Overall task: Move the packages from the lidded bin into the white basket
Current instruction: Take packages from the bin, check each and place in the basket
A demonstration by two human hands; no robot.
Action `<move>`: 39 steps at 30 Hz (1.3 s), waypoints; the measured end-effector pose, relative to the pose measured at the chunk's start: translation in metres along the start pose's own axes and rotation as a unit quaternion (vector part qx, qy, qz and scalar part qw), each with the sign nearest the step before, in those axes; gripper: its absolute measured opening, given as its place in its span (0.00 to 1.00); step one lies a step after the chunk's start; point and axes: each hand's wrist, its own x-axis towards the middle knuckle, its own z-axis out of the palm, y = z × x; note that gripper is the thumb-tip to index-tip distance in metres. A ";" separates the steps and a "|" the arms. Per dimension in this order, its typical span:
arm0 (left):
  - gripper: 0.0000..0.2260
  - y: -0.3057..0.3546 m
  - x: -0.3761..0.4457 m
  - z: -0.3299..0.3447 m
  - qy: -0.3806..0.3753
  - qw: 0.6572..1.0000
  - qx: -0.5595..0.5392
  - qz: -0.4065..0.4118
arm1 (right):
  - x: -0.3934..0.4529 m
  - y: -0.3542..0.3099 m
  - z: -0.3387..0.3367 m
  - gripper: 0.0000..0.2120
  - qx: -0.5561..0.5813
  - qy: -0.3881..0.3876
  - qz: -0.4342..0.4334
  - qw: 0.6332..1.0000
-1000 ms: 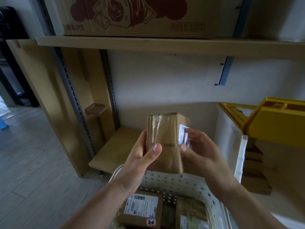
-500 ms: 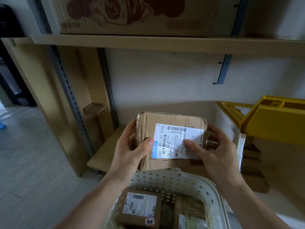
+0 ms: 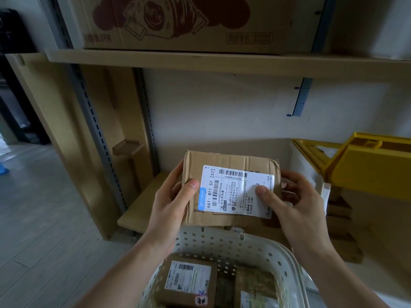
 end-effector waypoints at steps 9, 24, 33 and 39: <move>0.20 0.001 0.000 0.002 0.003 0.999 -0.028 -0.029 | 0.000 -0.003 0.000 0.30 0.083 -0.059 0.041 0.994; 0.36 -0.005 -0.002 0.004 -0.053 0.993 -0.069 -0.082 | -0.002 -0.008 0.003 0.27 0.168 -0.072 0.118 0.976; 0.21 0.000 0.000 0.003 0.045 0.996 -0.051 -0.062 | -0.007 -0.013 0.008 0.16 0.076 -0.089 0.140 0.983; 0.22 -0.001 -0.001 -0.001 -0.027 0.998 -0.007 -0.056 | -0.008 -0.017 0.007 0.29 0.083 -0.116 0.140 0.980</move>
